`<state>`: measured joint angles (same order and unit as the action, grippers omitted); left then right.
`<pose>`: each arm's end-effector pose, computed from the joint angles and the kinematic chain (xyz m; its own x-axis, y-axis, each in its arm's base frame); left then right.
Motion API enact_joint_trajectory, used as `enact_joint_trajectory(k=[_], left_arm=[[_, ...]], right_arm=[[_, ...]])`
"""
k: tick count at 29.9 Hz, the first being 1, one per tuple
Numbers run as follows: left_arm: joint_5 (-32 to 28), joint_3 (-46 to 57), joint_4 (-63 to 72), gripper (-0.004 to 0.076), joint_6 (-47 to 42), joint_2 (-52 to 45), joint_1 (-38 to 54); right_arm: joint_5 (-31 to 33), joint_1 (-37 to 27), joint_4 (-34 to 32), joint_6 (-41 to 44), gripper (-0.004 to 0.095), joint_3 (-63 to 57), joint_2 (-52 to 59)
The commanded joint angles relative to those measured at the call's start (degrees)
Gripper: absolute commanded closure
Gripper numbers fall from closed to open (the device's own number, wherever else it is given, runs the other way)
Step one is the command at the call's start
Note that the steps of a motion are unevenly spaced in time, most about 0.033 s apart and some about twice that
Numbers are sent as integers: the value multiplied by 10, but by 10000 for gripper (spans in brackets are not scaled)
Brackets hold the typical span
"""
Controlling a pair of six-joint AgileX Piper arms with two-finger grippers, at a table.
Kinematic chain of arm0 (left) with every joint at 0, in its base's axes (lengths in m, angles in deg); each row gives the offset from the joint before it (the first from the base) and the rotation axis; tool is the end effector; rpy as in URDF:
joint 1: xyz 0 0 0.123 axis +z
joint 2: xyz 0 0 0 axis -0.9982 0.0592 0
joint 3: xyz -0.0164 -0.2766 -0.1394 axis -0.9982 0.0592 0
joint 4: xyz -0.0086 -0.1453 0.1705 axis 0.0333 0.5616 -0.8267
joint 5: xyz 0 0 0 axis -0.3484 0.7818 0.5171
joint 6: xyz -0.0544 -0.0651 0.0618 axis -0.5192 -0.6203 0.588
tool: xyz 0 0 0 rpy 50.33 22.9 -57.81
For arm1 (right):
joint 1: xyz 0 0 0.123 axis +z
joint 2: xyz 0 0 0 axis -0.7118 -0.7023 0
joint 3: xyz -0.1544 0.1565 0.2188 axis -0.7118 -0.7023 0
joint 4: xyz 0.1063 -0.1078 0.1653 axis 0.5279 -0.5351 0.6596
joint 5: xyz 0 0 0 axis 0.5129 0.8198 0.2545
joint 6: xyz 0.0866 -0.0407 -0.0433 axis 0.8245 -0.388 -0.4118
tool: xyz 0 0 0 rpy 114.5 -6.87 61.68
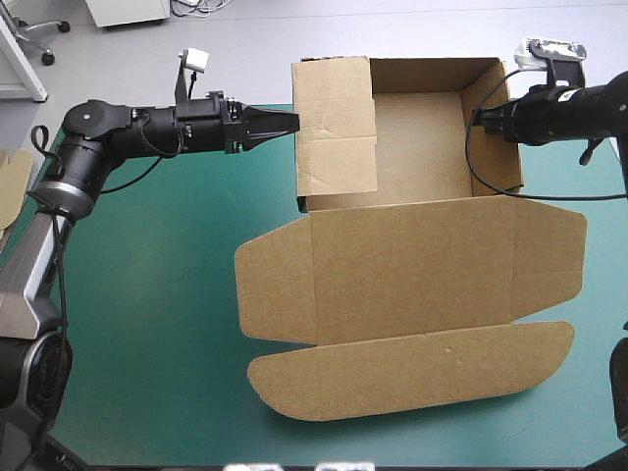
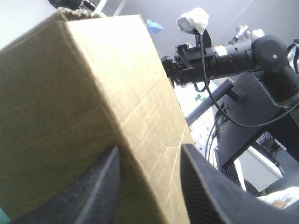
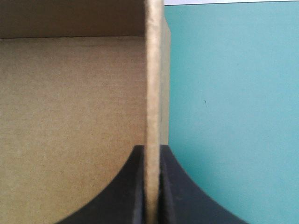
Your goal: Fold the box
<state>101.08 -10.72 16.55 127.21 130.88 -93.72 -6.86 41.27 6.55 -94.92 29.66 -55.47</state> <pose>0.3192 -0.1383 0.4551 -0.5818 -0.0741 -0.8099 0.7773 0.2425 -0.5806 0.3365 0.0168 0.4448 -0.6815 0.0451 -0.7304 -0.2201 0.9392 0.2634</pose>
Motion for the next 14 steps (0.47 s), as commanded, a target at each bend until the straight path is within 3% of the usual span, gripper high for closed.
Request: enact_joint_trajectory(k=[1,14], left_arm=[[13,-31,33,414,-10,-31,-4],[-50,-69,-93,414,-51,-31,-52]], right_arm=[[-28,-1,33,5,940,17,23],[-32,-1,33,15,939,17,23]])
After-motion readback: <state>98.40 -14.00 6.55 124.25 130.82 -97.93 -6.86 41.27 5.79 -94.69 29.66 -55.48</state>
